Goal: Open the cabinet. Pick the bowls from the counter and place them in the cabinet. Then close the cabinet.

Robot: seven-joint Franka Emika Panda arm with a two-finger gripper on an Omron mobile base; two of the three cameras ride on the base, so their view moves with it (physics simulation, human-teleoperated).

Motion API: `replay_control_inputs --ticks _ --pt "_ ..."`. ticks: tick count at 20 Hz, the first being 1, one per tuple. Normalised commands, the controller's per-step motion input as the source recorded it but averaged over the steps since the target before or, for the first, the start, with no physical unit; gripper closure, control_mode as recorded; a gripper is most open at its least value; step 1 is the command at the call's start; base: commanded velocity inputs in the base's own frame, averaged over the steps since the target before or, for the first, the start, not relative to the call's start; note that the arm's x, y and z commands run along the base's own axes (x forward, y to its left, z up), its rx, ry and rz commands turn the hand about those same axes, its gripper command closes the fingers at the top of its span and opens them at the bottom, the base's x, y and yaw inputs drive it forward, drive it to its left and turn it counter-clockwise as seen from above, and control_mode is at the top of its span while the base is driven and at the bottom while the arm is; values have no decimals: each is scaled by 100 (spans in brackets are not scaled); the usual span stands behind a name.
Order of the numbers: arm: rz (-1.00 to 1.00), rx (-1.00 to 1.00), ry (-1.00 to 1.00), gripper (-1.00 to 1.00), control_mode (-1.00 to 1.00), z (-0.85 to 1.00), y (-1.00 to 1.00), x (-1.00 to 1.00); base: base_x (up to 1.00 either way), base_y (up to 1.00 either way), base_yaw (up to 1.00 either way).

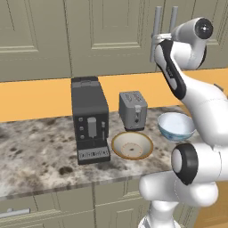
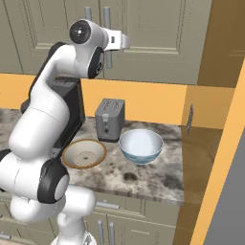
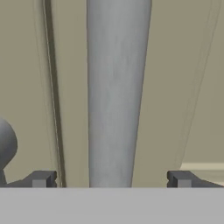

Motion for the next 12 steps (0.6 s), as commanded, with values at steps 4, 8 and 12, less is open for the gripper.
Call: replay_control_inputs --ticks 4,8,12 --pt "0 0 4 -100 -100 -8 0 16 0 0 0" --pt "0 0 5 -100 -100 -8 0 18 0 0 0" --pt "0 0 4 -100 -100 -9 0 19 0 0 0"
